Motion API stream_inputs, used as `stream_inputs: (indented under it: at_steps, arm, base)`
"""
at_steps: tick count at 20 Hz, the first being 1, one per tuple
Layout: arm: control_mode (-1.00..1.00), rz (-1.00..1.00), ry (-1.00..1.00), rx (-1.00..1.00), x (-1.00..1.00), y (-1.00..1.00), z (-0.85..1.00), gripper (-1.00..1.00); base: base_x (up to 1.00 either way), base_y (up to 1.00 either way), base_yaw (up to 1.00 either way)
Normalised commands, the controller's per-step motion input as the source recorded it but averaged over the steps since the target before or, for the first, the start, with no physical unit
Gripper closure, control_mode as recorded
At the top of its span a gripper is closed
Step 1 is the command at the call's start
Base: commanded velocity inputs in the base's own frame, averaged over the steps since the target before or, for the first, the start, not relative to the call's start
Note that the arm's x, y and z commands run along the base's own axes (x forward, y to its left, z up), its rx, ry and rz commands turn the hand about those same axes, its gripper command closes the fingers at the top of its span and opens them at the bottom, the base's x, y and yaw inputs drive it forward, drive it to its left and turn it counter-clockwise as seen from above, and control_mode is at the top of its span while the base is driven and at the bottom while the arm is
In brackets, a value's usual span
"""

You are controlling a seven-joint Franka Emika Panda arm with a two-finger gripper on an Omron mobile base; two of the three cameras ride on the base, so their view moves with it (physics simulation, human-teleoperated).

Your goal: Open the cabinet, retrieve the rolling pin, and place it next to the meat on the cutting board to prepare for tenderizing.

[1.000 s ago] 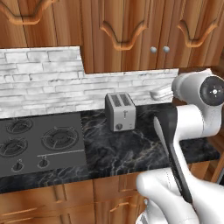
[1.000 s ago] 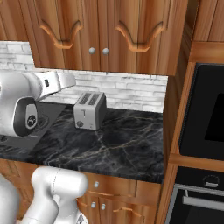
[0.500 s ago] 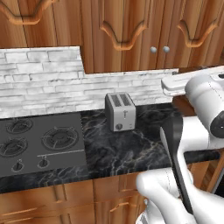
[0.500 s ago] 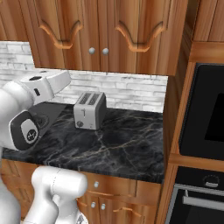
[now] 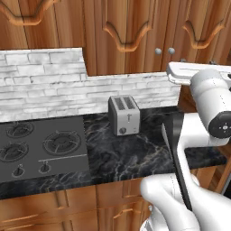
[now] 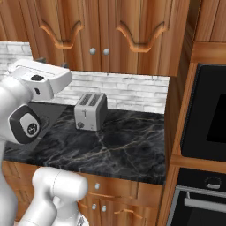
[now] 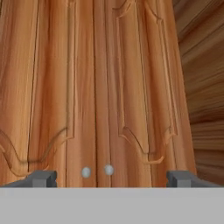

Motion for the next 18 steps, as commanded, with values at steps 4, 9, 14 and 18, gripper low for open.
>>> stream_inputs:
  at_steps: [4,9,14,18]
  arm:
    - [-1.0,0.01,0.01,0.02,0.11,0.0,0.0,-1.0]
    - [-1.0,0.02,0.0,0.0,0.01,0.0,-0.01,-1.0]
    - [-1.0,0.01,0.0,0.0,0.0,-0.01,0.0,-1.0]
    - [-1.0,0.03,-0.01,0.0,0.0,-0.03,0.0,-1.0]
  base:
    - [0.0,0.0,0.0]
    - [0.0,0.0,0.0]
    - [0.0,0.0,0.0]
    - [0.0,0.0,0.0]
